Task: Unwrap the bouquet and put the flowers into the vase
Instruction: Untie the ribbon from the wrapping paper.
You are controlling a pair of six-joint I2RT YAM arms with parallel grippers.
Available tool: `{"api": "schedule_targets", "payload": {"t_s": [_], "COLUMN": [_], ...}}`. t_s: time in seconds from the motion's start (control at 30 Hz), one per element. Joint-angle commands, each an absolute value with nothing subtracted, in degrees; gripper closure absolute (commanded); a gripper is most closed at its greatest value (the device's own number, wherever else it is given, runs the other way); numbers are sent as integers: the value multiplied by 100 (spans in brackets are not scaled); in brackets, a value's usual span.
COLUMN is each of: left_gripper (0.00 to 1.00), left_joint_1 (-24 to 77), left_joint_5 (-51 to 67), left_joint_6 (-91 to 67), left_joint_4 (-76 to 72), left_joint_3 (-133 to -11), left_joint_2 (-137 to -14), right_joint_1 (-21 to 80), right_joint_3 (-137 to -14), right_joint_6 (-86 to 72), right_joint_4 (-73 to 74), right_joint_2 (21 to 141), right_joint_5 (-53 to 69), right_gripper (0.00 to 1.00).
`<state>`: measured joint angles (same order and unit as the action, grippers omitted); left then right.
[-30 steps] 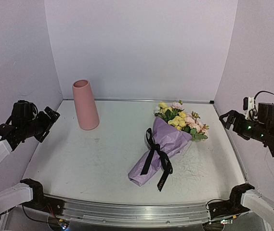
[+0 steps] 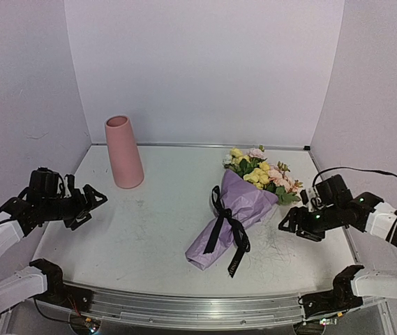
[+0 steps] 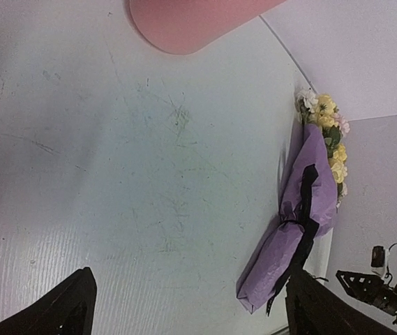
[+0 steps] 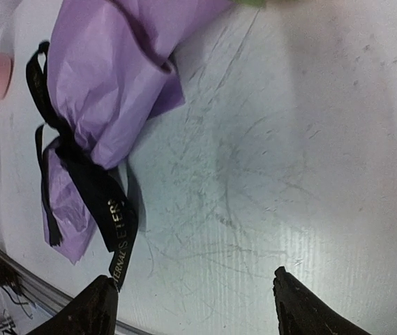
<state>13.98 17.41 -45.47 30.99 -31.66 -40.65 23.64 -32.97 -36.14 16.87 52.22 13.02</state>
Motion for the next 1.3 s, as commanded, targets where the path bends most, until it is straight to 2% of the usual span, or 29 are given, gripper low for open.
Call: {"api": "schedule_targets", "payload": {"t_s": [0.0,0.23,0.43,0.67,0.77,0.97,1.27], "left_gripper": [4,4,4,6,7,8,8], "left_joint_1": [1727,3224,4496,5103,5157,5274,5340], "left_joint_5": [1608,633,62,107,376,773,1073], "left_joint_6": [-4565,-4717,-4655,-4084,-3839,-3424,-3214], "left_joint_4": [2469,1966,1525,1191,903,594,476], "left_joint_3": [-3264,-3512,-4003,-4835,-5002,-5508,-5768], "left_joint_2": [-4574,-5425,-6497,-7659,-8019,-8665,-8978], "right_joint_1": [3319,4977,6007,6131,6126,6126,6079], "right_joint_3": [-3334,-3978,-4522,-4973,-4885,-4679,-4683], "right_joint_6": [-4464,-5437,-6122,-6291,-6589,-7037,-7317], "right_joint_4": [1226,1280,1284,1222,1230,1291,1397], "right_joint_2": [5736,6810,7794,8431,8429,8594,8817], "right_joint_5": [660,-558,-1020,-1169,-1339,-1369,-1469], "right_gripper": [24,27,30,39,40,49,55]}}
